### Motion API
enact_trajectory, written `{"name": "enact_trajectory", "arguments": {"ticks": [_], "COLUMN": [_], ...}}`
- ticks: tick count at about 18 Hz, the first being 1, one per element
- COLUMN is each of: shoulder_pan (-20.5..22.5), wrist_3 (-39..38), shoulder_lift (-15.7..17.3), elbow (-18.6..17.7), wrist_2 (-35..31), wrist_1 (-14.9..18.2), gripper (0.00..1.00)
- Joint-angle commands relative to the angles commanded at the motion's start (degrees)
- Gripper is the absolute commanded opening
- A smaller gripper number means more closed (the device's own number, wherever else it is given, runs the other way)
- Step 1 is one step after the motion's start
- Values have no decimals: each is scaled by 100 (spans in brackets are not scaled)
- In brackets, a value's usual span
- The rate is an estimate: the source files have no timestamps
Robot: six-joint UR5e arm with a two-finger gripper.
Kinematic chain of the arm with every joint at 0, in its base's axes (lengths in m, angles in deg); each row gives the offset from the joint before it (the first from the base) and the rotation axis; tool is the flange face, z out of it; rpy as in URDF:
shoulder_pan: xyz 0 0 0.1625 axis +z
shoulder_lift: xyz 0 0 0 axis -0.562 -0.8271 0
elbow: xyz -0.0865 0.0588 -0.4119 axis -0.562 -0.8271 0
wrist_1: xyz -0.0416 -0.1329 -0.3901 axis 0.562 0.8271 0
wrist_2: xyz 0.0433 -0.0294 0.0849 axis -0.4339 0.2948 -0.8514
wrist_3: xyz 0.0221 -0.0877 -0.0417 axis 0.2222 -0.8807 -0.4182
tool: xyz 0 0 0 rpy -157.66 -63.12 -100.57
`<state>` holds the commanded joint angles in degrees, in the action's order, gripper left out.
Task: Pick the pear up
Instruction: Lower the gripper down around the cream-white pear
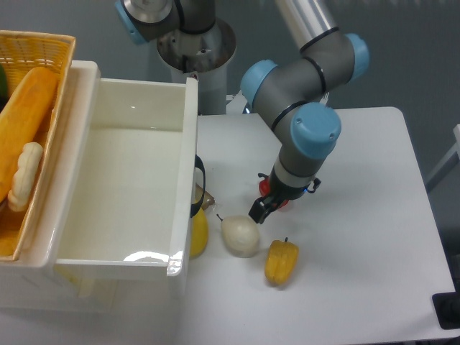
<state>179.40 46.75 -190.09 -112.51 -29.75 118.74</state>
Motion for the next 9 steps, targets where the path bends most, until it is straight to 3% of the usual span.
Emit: {"name": "enact_trajectory", "arguments": {"ticks": [9], "shoulder_pan": [-273], "wrist_3": [-352], "shoulder_lift": [-360], "elbow": [158], "wrist_2": [-9], "wrist_1": [-26], "gripper": [100]}}
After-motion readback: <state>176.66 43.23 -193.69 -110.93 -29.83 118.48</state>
